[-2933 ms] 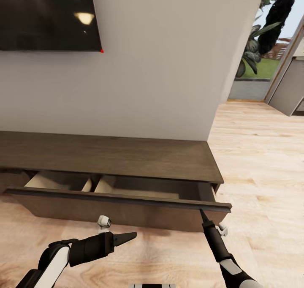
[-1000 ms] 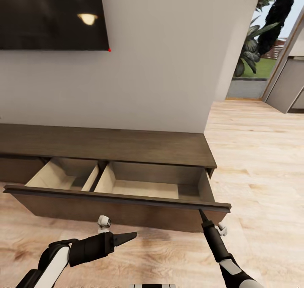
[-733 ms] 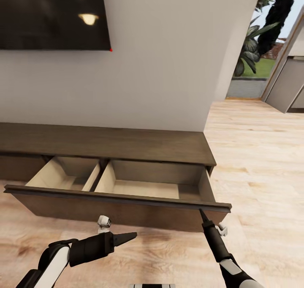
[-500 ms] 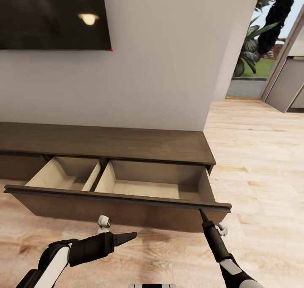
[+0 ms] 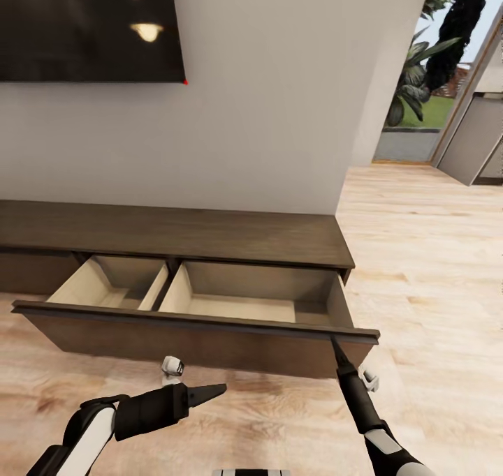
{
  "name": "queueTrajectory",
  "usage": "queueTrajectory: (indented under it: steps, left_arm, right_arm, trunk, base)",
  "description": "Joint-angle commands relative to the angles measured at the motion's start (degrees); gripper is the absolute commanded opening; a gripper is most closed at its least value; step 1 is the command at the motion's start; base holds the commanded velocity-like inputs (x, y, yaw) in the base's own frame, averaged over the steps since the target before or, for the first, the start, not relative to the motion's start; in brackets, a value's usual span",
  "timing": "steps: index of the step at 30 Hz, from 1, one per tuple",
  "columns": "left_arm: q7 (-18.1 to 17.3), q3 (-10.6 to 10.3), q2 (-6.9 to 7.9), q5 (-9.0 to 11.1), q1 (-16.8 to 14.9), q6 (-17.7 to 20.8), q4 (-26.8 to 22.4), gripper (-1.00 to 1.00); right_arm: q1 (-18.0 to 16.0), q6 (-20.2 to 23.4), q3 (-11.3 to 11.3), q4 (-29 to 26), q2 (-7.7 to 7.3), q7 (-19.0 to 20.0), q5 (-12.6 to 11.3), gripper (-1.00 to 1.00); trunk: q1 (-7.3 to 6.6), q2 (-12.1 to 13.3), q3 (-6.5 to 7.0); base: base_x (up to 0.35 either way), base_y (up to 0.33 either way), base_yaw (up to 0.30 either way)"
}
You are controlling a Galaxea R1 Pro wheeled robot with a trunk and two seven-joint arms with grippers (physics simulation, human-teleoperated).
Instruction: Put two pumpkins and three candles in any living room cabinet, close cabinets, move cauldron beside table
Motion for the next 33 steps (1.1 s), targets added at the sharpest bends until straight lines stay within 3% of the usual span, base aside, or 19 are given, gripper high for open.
queueTrajectory:
  steps: [1, 9, 15, 20, 25, 27, 30, 33]
  left_arm:
    - [0.0, -0.06, 0.04, 0.22, -0.03, 0.26, -0.01, 1.0]
    - [0.07, -0.06, 0.04, 0.22, -0.03, 0.26, -0.01, 1.0]
    - [0.17, 0.01, 0.04, 0.3, -0.03, 0.64, -0.05, 1.0]
    - [0.5, 0.14, 0.04, 0.36, -0.03, 1.11, -0.03, 1.0]
    - [1.64, 0.08, -1.02, 0.31, -0.03, 1.2, 0.09, 1.0]
    - [1.83, 0.01, -1.17, 0.25, -0.03, 1.22, 0.1, 1.0]
    - [2.17, -0.11, -1.28, 0.19, -0.03, 1.22, 0.1, 1.0]
    - [4.26, -0.47, -1.38, 0.09, -0.03, 1.22, 0.1, 1.0]
  right_arm:
    - [-0.03, -0.42, 0.33, 0.13, -0.03, 0.11, -0.33, 1.0]
    - [-0.03, -0.39, 0.34, 0.09, -0.03, -0.01, -0.26, 1.0]
    - [-0.03, 0.39, 0.82, 0.07, -0.03, -4.19, 0.42, 1.0]
    - [-0.03, 2.37, 1.86, 0.4, 0.09, -6.94, 0.52, 1.0]
    - [-0.15, 3.12, 2.08, 4.25, 4.26, -18.53, 0.42, 1.0]
    - [-0.12, 3.34, 2.06, 5.85, 4.49, -19.91, 0.49, 1.0]
    - [3.44, 4.16, 2.11, 7.78, 3.54, -20.62, 0.59, 1.0]
    - [10.57, 10.66, 2.61, 8.21, -0.88, -20.84, 1.62, 1.0]
  trunk:
    - [-0.04, -0.02, -0.04]
    - [-0.04, -0.02, -0.04]
    - [-0.04, -0.02, -0.04]
    - [-1.13, 1.99, 0.85]
    - [-2.23, 3.99, 1.75]
    - [-2.67, 4.79, 2.11]
    - [-3.33, 6.0, 2.65]
    - [-3.99, 7.2, 3.19]
  base:
    - [-0.167, 0.0, 0.0]
    - [-0.131, 0.0, 0.0]
    - [-0.014, 0.0, 0.0]
    - [-0.001, 0.0, 0.0]
    - [0.0, 0.0, 0.0]
    - [0.0, 0.0, 0.0]
    - [0.0, 0.0, 0.0]
    - [0.0, 0.0, 0.0]
